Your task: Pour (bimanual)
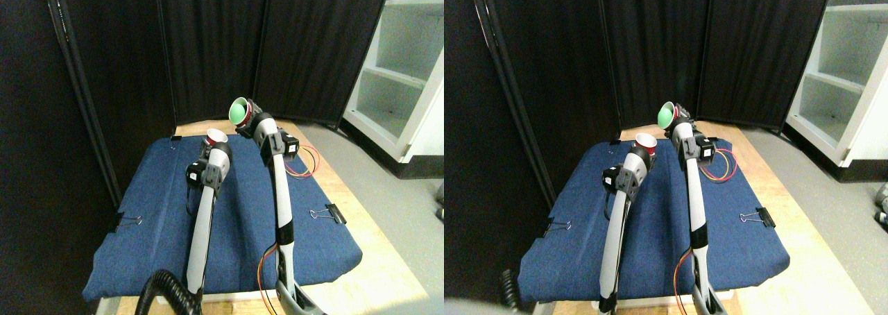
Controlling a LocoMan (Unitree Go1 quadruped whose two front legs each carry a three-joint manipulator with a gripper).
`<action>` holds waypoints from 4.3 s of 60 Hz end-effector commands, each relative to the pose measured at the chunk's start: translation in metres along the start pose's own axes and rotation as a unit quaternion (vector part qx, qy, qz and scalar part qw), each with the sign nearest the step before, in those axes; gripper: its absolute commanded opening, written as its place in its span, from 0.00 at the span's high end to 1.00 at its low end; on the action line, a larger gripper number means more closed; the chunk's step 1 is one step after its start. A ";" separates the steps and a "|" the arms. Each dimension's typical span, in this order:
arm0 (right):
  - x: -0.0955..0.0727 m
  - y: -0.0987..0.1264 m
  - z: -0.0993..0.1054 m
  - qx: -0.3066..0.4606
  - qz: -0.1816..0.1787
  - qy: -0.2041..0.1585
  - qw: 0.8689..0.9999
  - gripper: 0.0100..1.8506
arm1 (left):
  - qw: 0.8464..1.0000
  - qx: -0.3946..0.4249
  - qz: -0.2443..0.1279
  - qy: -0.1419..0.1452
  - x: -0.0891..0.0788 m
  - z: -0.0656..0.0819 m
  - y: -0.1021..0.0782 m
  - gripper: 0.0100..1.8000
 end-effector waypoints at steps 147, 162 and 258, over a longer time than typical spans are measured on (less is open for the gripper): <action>-0.001 0.015 -0.006 -0.375 0.068 0.016 0.925 1.00 | 1.000 0.009 0.002 0.008 0.001 -0.010 -0.007 1.00; -0.003 0.014 -0.006 -0.381 0.055 0.015 0.923 1.00 | 1.000 0.008 -0.001 0.007 -0.003 -0.011 -0.007 1.00; 0.002 -0.083 -0.034 0.338 -0.038 -0.103 0.935 1.00 | 0.995 -0.004 -0.003 -0.098 0.030 0.025 0.040 1.00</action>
